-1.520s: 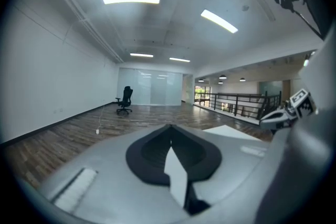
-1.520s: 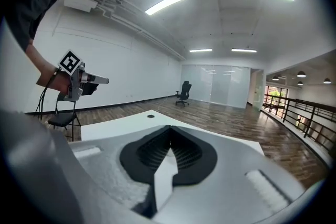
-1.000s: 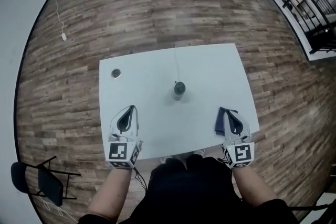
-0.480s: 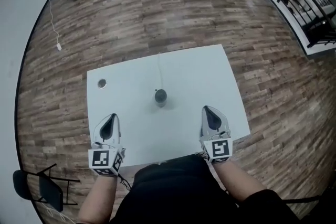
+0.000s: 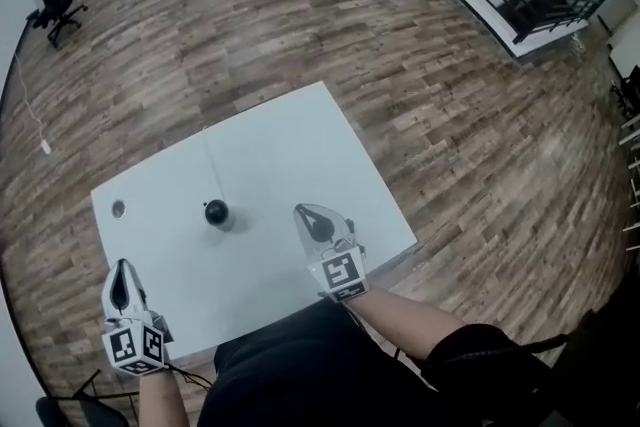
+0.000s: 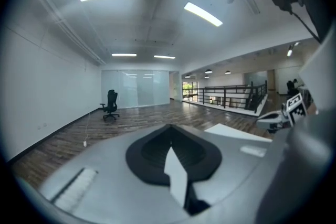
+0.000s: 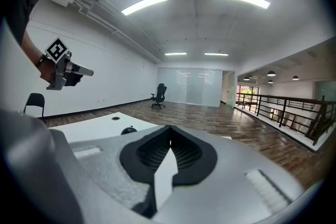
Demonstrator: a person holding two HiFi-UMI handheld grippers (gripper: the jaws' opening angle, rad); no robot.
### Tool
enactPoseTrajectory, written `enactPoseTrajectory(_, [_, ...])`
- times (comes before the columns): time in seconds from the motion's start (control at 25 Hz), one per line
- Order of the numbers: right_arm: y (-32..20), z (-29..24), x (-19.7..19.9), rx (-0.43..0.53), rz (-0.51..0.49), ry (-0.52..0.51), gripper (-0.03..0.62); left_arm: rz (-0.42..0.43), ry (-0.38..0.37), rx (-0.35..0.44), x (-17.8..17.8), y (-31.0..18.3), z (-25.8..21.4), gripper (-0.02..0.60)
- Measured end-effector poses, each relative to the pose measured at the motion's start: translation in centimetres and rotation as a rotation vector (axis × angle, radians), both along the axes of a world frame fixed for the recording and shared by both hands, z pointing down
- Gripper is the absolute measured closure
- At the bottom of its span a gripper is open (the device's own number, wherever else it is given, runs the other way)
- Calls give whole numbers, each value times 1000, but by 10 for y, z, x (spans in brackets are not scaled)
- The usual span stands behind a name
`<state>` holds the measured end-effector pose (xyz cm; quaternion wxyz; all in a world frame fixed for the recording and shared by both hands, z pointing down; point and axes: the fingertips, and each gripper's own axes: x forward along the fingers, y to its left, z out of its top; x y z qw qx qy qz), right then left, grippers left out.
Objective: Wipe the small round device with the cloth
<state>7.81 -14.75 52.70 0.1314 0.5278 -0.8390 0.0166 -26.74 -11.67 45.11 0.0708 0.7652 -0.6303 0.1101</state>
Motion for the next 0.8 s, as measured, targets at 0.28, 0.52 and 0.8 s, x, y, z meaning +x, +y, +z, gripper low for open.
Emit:
enactPoseTrajectory(0.28, [-3, 16, 12, -47, 104, -10, 592, 94, 11, 21, 19, -25, -6, 574])
enactPoseTrajectory(0.52, [12, 46, 39, -153, 135, 10, 574, 145, 5, 63, 31, -27, -20, 574])
enactPoseTrajectory(0.8, [36, 77, 59, -234, 146, 40, 514, 125, 27, 20, 28, -12, -9, 574])
